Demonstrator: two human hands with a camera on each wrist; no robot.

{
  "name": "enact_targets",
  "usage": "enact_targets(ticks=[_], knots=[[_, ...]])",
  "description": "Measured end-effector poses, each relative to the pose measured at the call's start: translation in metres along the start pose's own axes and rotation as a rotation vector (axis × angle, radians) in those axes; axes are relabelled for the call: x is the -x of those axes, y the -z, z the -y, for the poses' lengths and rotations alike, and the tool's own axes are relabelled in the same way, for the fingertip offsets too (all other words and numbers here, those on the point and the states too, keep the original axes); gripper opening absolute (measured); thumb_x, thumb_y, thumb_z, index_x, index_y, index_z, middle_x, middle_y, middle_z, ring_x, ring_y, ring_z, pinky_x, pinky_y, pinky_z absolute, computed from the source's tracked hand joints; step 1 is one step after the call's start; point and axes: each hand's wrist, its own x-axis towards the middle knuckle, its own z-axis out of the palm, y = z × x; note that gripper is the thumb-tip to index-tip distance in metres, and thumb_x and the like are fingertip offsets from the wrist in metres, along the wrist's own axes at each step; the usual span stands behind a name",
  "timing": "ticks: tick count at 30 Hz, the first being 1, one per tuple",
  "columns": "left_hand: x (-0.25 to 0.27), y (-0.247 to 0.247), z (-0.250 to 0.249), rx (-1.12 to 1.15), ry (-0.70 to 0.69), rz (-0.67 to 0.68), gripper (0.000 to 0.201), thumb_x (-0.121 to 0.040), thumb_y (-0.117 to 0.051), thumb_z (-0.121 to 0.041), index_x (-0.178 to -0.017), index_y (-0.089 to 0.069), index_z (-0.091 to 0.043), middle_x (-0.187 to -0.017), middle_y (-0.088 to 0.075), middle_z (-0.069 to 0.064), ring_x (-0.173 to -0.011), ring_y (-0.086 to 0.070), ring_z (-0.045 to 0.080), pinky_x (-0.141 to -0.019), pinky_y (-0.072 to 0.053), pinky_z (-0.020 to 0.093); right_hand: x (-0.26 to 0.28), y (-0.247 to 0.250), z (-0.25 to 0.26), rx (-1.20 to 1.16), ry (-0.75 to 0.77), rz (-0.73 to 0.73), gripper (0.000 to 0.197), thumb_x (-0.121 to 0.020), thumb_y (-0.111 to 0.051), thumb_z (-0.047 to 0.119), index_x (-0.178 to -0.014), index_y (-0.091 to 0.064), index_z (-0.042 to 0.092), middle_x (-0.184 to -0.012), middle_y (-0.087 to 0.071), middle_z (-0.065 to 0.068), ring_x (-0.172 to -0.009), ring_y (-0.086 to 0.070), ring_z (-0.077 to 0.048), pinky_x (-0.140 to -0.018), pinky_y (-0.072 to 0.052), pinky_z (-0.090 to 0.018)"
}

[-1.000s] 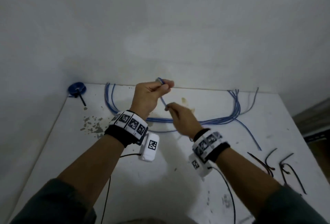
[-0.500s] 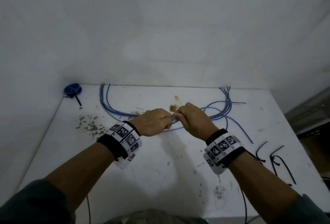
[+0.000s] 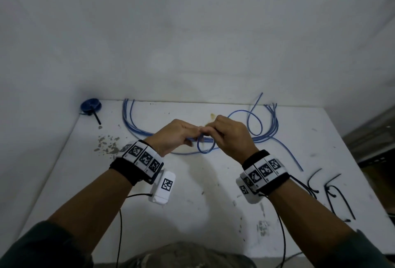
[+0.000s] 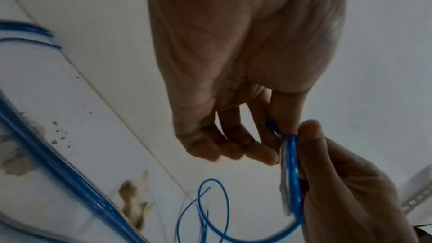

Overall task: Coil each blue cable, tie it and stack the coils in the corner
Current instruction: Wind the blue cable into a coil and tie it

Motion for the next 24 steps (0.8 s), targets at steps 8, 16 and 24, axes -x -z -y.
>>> enact_targets(ticks=[8,16,24], knots=[[0.006,-0.01,0.0,0.218,-0.019,-0.047,0.041,-0.107,-0.035,-0.025,-0.093,-0.064,-0.001,-0.078,-0.057,0.008,-0.069,-0.049,0.019,-0.064,-0.042,0.031,-0.01,-0.011,0.014,0.11,-0.065,-0.244,0.03,-0.096,-0.062,0.03,-0.075,-0.074,0.013,-0.062,-0.057,0.001,-0.05,-0.051,-0.014,-0.043,-0.04,-0.027],[0.012,-0.005,0.006,0.086,-0.064,-0.08,0.032,-0.105,-0.041,-0.014,-0.098,-0.065,0.006,-0.079,-0.051,0.012,-0.07,-0.047,0.018,-0.063,-0.043,0.028,-0.013,-0.024,0.021,-0.078,-0.221,-0.228,0.022,-0.094,-0.065,0.026,-0.077,-0.07,0.013,-0.068,-0.06,0.003,-0.059,-0.056,-0.013,-0.053,-0.047,-0.033],[0.01,-0.001,0.014,0.162,-0.036,-0.279,0.024,-0.1,-0.052,-0.012,-0.098,-0.073,-0.001,-0.074,-0.061,0.008,-0.067,-0.057,0.014,-0.058,-0.045,0.023,-0.005,-0.014,0.034,-0.795,-0.808,-0.001,0.012,-0.082,-0.077,0.004,-0.093,-0.074,0.001,-0.074,-0.072,-0.013,-0.064,-0.067,-0.025,-0.062,-0.057,-0.034]])
